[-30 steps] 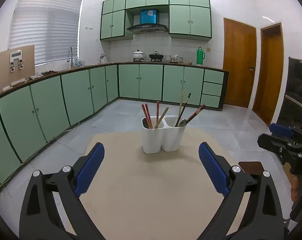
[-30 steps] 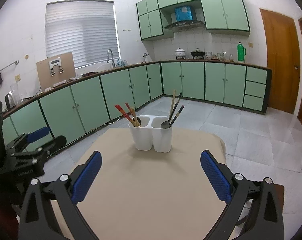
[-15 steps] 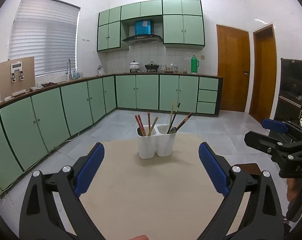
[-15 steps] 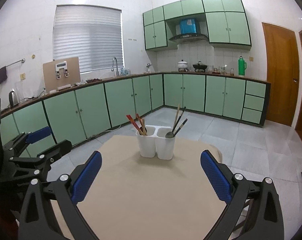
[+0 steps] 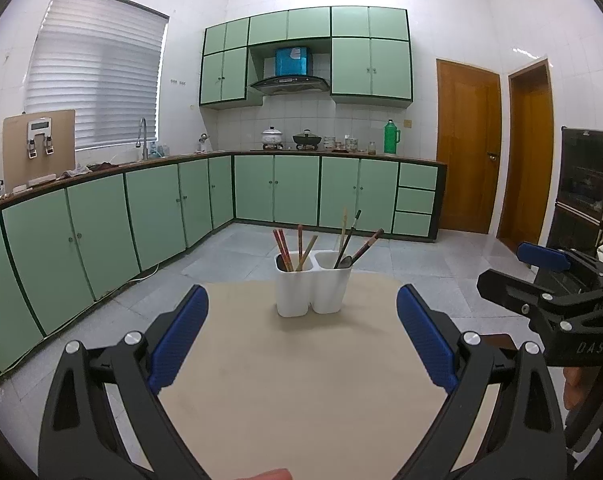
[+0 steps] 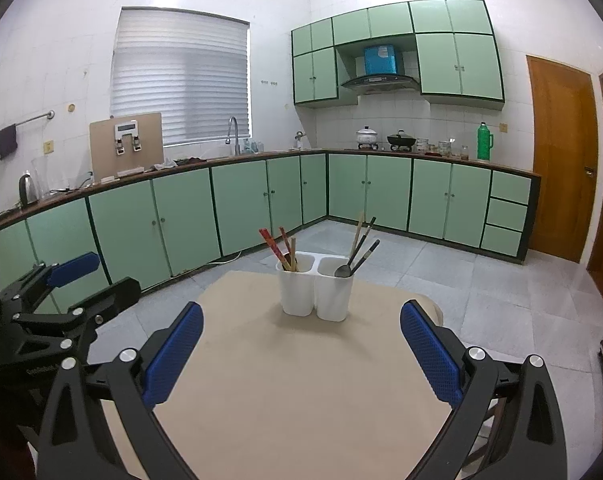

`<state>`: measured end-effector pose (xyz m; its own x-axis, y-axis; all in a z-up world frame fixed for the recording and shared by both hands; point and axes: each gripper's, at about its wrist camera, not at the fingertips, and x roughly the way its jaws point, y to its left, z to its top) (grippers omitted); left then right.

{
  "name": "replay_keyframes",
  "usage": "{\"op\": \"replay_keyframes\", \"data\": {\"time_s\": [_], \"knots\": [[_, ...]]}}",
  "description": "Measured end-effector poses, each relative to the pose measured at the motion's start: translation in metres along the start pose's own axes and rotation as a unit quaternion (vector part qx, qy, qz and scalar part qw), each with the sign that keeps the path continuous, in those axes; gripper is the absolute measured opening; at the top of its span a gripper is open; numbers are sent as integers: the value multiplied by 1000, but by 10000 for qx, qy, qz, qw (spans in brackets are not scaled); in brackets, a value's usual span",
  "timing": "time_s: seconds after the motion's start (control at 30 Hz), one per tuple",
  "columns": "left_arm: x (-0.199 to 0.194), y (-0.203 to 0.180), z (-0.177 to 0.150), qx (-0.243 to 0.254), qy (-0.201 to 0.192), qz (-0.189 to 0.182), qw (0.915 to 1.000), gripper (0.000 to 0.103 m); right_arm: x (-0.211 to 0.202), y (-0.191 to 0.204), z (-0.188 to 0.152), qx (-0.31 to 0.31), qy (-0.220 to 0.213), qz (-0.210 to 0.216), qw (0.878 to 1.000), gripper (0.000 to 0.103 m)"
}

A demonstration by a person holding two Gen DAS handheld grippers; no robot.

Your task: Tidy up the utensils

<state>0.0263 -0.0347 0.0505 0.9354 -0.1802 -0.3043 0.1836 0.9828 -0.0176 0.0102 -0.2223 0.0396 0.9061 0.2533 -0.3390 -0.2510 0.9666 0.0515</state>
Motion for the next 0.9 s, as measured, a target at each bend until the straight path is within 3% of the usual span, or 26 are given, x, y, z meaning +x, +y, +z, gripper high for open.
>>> {"op": "replay_keyframes", "data": {"time_s": [0.9], "knots": [[-5,8,4,-88,-104,72,9999,92,-2,-1,4,-45,-20,-23,10000,97]]}}
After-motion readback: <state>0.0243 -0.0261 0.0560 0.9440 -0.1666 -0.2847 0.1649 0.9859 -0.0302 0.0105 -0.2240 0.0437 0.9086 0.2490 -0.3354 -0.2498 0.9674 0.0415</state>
